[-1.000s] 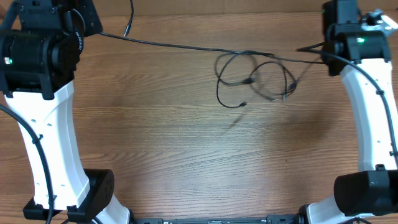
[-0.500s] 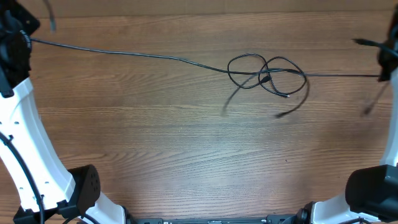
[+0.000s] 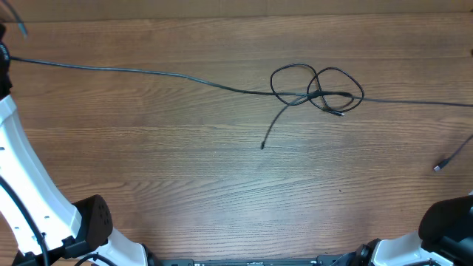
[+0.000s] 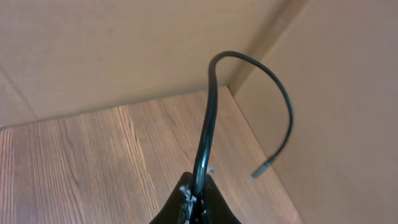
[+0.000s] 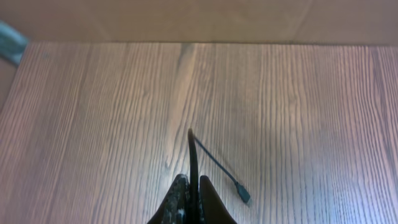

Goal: Untangle cables

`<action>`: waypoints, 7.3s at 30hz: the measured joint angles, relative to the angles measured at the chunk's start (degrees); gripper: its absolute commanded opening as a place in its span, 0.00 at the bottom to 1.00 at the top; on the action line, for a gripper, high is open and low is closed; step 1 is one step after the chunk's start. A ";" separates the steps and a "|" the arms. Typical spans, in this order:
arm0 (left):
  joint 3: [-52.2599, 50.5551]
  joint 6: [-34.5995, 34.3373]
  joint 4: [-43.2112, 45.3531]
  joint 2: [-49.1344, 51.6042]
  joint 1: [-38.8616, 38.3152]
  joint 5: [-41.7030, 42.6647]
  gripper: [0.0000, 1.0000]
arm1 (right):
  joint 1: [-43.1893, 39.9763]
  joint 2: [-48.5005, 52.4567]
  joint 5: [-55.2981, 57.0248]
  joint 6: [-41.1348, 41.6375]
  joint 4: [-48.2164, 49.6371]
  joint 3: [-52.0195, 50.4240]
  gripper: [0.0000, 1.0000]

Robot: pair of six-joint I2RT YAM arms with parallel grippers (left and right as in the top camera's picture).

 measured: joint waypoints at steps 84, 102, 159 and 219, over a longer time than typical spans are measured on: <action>-0.26 7.15 -13.53 41.00 -40.61 44.04 0.82 | 29.29 5.27 -41.29 -16.50 13.27 -16.98 0.84; -24.96 -1.66 -13.40 9.94 -46.10 30.93 1.00 | 29.29 5.27 -40.26 -13.73 14.73 -18.64 0.86; -59.80 -11.06 38.29 13.77 -38.75 36.37 0.04 | 29.31 5.42 -31.12 4.42 16.31 -18.71 0.91; -58.14 -3.91 25.24 -12.41 -27.43 27.89 0.04 | 22.82 17.86 -26.69 -5.22 12.48 -12.39 0.04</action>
